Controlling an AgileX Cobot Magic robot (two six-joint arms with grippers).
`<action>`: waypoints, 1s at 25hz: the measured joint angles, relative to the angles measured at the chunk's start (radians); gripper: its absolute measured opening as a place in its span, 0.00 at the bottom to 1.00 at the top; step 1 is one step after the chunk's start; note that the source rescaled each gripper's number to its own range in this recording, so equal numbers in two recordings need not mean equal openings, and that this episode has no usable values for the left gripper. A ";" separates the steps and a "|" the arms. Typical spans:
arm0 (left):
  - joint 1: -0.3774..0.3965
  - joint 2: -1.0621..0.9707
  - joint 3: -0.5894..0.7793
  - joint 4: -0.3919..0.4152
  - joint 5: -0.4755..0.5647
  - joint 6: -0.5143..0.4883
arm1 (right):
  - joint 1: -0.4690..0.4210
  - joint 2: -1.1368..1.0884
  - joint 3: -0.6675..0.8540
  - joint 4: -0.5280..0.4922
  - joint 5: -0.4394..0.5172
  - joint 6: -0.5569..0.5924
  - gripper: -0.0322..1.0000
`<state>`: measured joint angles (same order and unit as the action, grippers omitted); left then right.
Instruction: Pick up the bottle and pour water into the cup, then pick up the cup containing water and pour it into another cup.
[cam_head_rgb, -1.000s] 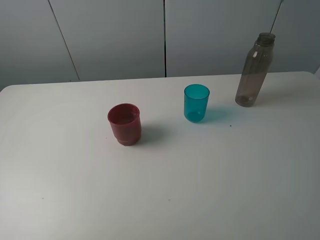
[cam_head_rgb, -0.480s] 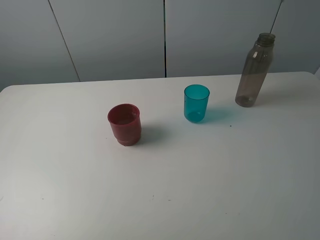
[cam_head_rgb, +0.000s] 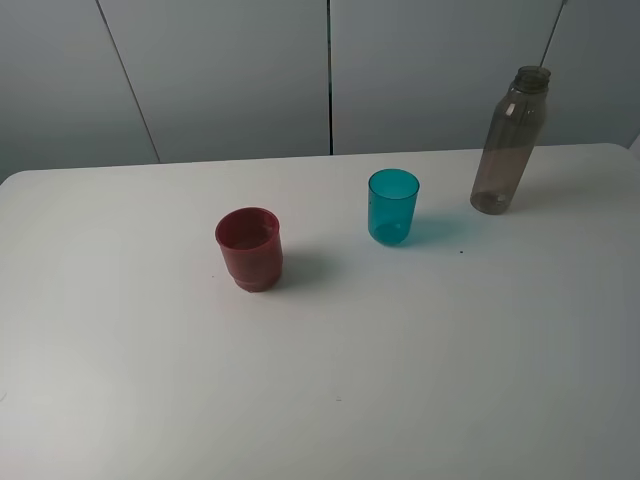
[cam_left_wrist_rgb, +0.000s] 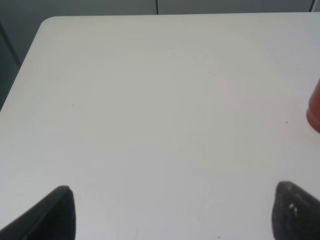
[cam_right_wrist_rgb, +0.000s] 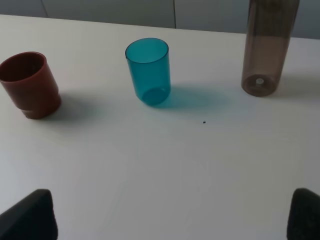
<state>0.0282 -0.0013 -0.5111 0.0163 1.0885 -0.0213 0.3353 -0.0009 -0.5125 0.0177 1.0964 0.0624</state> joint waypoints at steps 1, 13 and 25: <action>0.000 0.000 0.000 0.000 0.000 0.000 | 0.000 0.000 0.000 -0.010 0.000 -0.005 0.99; 0.000 0.000 0.000 0.000 0.000 0.000 | -0.369 0.000 0.000 0.021 0.000 -0.062 0.99; 0.000 0.000 0.000 0.000 0.000 0.000 | -0.341 0.000 0.000 0.019 0.000 -0.062 0.99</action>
<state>0.0282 -0.0013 -0.5111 0.0163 1.0885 -0.0213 -0.0058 -0.0009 -0.5125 0.0369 1.0964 0.0000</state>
